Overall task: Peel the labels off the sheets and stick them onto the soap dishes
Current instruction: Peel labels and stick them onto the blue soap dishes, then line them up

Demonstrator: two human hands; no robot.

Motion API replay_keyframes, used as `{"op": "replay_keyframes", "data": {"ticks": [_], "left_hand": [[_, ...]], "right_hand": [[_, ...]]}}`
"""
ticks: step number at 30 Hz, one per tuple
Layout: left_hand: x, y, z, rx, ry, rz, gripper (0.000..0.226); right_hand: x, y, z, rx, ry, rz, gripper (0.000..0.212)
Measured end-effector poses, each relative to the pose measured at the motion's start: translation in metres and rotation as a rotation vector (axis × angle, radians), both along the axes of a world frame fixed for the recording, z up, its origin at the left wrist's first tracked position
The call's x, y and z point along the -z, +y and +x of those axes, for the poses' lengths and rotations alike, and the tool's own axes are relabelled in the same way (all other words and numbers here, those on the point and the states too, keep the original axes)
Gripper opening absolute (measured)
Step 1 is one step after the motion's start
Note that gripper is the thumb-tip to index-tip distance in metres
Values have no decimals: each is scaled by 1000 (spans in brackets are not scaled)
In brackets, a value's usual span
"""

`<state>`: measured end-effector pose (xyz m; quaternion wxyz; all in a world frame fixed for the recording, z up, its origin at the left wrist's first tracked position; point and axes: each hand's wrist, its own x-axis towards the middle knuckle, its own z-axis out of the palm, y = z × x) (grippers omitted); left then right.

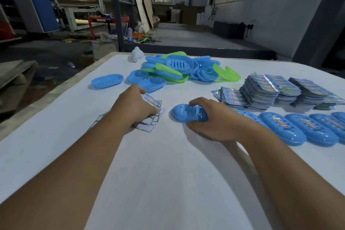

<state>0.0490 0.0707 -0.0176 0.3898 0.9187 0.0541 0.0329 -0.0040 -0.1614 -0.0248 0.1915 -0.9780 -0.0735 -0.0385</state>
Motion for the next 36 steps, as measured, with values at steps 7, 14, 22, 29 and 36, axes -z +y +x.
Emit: {"op": "replay_keyframes", "data": {"ticks": [7, 14, 22, 29, 36], "left_hand": [[-7, -6, -2, -16, -164, -235, 16], [-17, -23, -16, 170, -87, -582, 7], [-13, -39, -29, 350, -41, -573, 12], [-20, -37, -26, 257, -185, -495, 23], [-23, -37, -30, 256, -186, -445, 23]], "right_hand": [[0, 1, -1, 6, -68, 51, 59], [-7, 14, 4, 81, -263, 560, 32], [-14, 19, 3, 48, -278, 899, 10], [-14, 16, 5, 75, -308, 806, 20], [-15, 15, 3, 74, -305, 801, 21]]}}
